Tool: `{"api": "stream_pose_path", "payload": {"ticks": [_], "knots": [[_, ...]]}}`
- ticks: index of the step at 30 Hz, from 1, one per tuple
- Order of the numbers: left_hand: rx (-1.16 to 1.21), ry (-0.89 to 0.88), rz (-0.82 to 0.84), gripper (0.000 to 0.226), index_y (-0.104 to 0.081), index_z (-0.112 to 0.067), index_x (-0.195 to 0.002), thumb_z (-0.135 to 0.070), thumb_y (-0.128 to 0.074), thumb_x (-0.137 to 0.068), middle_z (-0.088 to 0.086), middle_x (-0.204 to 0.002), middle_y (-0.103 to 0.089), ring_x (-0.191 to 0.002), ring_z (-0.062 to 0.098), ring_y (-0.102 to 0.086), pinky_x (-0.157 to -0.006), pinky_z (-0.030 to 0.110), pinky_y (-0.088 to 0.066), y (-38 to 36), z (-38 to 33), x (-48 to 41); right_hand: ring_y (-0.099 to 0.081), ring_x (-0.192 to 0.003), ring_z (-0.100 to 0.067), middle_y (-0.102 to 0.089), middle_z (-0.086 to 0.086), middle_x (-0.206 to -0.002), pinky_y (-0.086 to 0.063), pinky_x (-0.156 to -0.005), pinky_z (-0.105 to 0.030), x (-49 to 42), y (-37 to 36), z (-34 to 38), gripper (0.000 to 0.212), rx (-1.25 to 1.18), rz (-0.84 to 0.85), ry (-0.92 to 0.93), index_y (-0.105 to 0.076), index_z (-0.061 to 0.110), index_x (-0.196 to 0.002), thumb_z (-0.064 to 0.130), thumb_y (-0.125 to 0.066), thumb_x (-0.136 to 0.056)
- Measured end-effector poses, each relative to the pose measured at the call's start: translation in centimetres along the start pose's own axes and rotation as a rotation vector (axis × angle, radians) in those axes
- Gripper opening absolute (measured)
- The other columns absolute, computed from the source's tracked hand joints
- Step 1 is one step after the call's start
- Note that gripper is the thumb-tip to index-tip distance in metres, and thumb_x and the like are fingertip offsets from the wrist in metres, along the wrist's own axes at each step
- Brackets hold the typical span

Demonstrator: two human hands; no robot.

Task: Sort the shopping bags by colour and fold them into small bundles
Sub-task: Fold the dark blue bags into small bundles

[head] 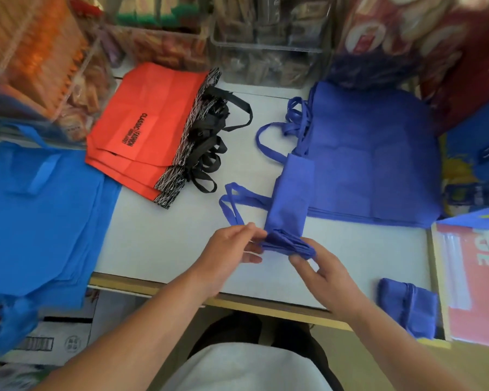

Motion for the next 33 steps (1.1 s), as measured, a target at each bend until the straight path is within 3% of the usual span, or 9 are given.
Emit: {"api": "stream_pose_path", "payload": {"ticks": [4,7,11,14,18,24,27,29,33], "knots": [[-0.393,-0.104,0.089,0.041,-0.067,-0.036,-0.122,-0.009,-0.054,-0.094,-0.021,-0.122,-0.066,-0.107,-0.005,-0.060,-0.092,0.018,-0.043,-0.9,0.1,-0.6,-0.065,-0.101,0.000,-0.070,0.026,-0.109,-0.049,-0.086,-0.013,-0.9,1.1,0.3,0.020,-0.112,-0.023,-0.156,-0.062,0.047,-0.117,0.039,-0.048,-0.105],[-0.624,-0.109,0.126,0.028,-0.062,-0.038,-0.121,-0.024,-0.063,-0.096,-0.021,-0.120,-0.066,-0.114,0.002,-0.060,-0.102,0.029,-0.048,-1.8,1.7,-1.5,-0.069,-0.091,-0.006,-0.072,0.015,-0.107,-0.060,-0.077,-0.029,-1.4,1.2,0.1,0.020,-0.268,-0.029,-0.257,-0.062,0.047,-0.116,0.047,-0.045,-0.105],[-0.748,-0.095,0.058,0.012,-0.056,-0.030,-0.115,-0.033,-0.049,-0.105,-0.009,-0.103,-0.068,-0.096,0.014,-0.065,-0.089,0.045,-0.056,-2.3,3.2,-2.7,-0.071,-0.089,-0.016,-0.068,0.009,-0.113,-0.061,-0.059,-0.033,-2.5,1.0,-1.1,0.023,-0.171,-0.014,-0.334,-0.053,0.046,-0.122,0.055,-0.045,-0.102],[-0.778,-0.064,0.051,0.011,-0.051,-0.028,-0.112,-0.033,-0.042,-0.108,-0.006,-0.101,-0.064,-0.091,0.015,-0.063,-0.085,0.043,-0.056,-2.8,3.8,-3.7,-0.067,-0.097,-0.008,-0.064,0.013,-0.130,-0.059,-0.078,-0.033,-4.6,1.1,-2.0,0.037,0.012,-0.061,-0.266,-0.047,0.046,-0.136,0.054,-0.051,-0.100],[-0.887,-0.098,-0.021,0.012,-0.052,-0.025,-0.104,-0.033,-0.044,-0.107,-0.004,-0.106,-0.058,-0.094,0.017,-0.058,-0.084,0.043,-0.054,-2.2,4.4,-5.6,-0.043,-0.141,-0.009,-0.026,0.018,-0.165,-0.043,-0.111,-0.037,-8.1,2.1,-2.5,0.081,0.220,-0.025,-0.131,-0.015,0.037,-0.161,0.043,-0.064,-0.097],[-0.987,-0.271,-0.283,0.026,-0.053,-0.021,-0.103,-0.032,-0.073,-0.091,-0.007,-0.107,-0.051,-0.096,0.017,-0.052,-0.078,0.037,-0.050,-0.6,4.5,-5.7,-0.056,-0.120,-0.022,-0.049,0.004,-0.136,-0.047,-0.091,-0.035,-12.3,0.8,-3.8,0.049,0.527,0.089,-0.189,-0.051,0.024,-0.143,0.037,-0.064,-0.097],[-1.032,-0.579,-0.040,0.023,-0.067,-0.019,-0.111,-0.030,-0.073,-0.091,-0.007,-0.129,-0.061,-0.124,0.018,-0.054,-0.103,0.041,-0.047,-0.4,6.1,-4.6,-0.058,-0.108,-0.021,-0.050,0.003,-0.116,-0.043,-0.086,-0.029,-12.7,-0.1,-5.0,0.039,0.351,-0.037,-0.197,-0.064,0.017,-0.128,0.027,-0.073,-0.091],[-1.112,-0.546,0.173,0.043,-0.062,-0.022,-0.137,-0.039,-0.063,-0.097,-0.007,-0.159,-0.043,-0.151,0.010,-0.028,-0.126,0.036,-0.020,0.0,8.2,-4.2,-0.056,-0.103,-0.016,-0.050,0.003,-0.113,-0.038,-0.086,-0.024,-12.7,-0.2,-5.3,0.039,0.300,-0.083,-0.204,-0.066,0.015,-0.126,0.024,-0.075,-0.090],[-1.179,-0.521,0.267,0.067,-0.039,-0.031,-0.156,-0.046,-0.064,-0.096,-0.015,-0.168,-0.014,-0.154,-0.002,-0.003,-0.124,0.023,0.005,1.4,10.0,-4.9,-0.058,-0.108,-0.020,-0.050,0.002,-0.122,-0.038,-0.084,-0.022,-12.0,-1.1,-4.5,0.044,0.304,-0.187,-0.127,-0.064,0.016,-0.132,0.019,-0.075,-0.090]]}}
Point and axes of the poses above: each hand's wrist, its own x-axis away from the middle knuckle, its own y-axis out of the back of the hand, z = x × y, the point moved 3 cm from there along -x, towards the middle knuckle
